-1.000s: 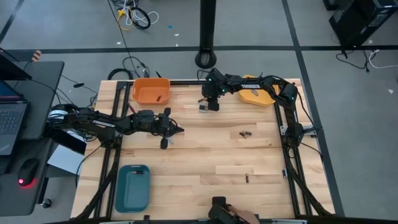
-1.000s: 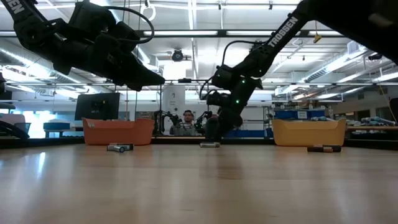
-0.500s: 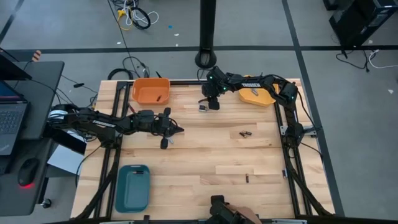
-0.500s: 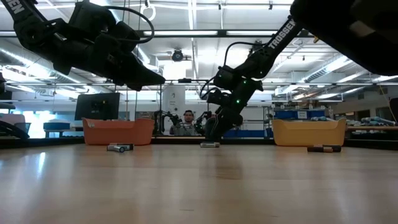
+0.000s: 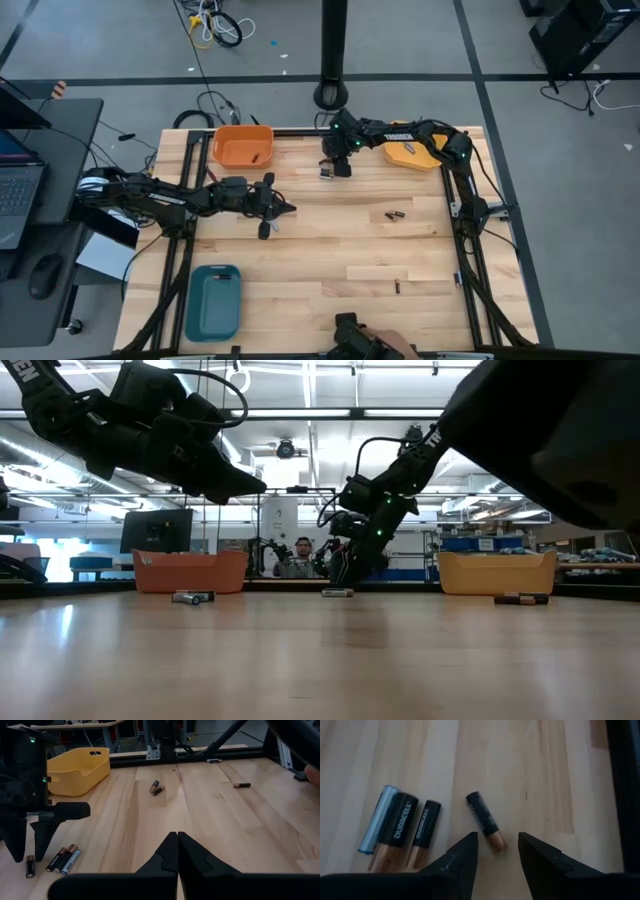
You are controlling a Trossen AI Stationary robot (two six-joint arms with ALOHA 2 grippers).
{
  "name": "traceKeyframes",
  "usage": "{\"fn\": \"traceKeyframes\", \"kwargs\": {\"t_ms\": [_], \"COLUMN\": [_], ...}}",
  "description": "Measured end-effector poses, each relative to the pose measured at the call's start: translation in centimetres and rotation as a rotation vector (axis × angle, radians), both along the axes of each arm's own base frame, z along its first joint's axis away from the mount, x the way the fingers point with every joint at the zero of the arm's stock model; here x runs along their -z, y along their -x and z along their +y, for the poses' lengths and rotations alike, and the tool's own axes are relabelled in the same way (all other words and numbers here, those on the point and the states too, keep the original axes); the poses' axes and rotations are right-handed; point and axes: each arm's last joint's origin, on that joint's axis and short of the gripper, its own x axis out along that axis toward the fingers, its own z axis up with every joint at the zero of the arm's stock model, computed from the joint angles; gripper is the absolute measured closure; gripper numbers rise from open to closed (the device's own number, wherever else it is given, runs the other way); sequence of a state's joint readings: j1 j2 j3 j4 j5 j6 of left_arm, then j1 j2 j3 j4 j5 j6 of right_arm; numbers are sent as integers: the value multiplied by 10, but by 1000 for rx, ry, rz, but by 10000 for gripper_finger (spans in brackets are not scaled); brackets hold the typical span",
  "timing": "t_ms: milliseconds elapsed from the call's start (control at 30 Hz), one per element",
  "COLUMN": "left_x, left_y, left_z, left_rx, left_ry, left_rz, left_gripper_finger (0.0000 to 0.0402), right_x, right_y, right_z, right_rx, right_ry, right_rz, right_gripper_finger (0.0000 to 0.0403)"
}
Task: Sort batteries
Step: Put the small copper and black battery into the orange bin
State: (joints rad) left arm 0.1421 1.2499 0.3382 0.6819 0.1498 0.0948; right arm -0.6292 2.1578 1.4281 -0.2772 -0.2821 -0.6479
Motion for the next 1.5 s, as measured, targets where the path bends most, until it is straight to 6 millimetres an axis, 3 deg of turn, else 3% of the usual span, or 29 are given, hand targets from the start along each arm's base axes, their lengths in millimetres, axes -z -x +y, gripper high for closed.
{"fn": "traceKeyframes", "kwargs": {"t_ms": [433, 767, 1133, 1267, 1500], "left_x": [1, 0, 0, 0, 0], "left_y": [0, 0, 0, 0, 0], "left_z": [0, 0, 0, 0, 0], "left_rx": [0, 0, -2, -5, -5], "left_ry": [0, -1, 5, 17, 17], "left_rz": [6, 4, 4, 4, -1], "left_gripper_finger": [396, 396, 396, 396, 396], "right_x": [-5, -6, -34, -36, -35], "right_y": [2, 7, 12, 9, 7], "right_z": [6, 10, 15, 19, 28], "right_rx": [20, 72, 114, 182, 193], "right_ry": [0, -1, 4, -39, -102], "right_rz": [142, 228, 192, 178, 190], "right_gripper_finger": [361, 364, 395, 378, 289]}}
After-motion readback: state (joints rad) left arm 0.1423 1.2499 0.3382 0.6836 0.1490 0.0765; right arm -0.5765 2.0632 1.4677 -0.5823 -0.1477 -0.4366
